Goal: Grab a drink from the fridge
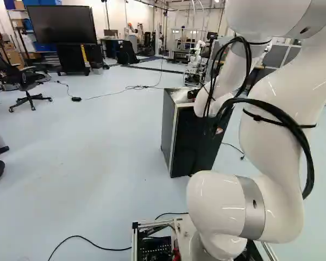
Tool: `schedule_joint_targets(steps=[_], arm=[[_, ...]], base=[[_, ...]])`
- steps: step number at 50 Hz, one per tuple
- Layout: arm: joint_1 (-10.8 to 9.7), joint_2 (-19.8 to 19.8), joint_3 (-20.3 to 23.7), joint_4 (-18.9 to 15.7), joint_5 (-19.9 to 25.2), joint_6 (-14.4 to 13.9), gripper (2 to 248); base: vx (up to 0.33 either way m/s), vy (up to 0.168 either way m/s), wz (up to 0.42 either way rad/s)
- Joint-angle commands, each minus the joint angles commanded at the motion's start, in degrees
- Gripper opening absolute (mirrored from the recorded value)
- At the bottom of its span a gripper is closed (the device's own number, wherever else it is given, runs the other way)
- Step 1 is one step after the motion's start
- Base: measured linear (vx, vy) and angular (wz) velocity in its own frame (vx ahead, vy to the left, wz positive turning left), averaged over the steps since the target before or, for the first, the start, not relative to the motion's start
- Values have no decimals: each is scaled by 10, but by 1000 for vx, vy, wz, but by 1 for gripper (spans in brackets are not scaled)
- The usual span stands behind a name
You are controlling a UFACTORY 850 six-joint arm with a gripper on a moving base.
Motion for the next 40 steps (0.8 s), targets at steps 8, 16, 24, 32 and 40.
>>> schedule_joint_targets(steps=[8, 16, 24, 32, 40], arm=[[-9, 14, 16, 0, 26, 0, 247], [-13, 20, 23, 0, 60, 0, 247], [-14, 22, 25, 0, 102, 0, 247], [-14, 22, 25, 0, 145, 0, 247], [-14, 22, 25, 0, 182, 0, 247]], base=[[0, 0, 0], [0, 0, 0], [0, 0, 0], [0, 0, 0], [0, 0, 0]])
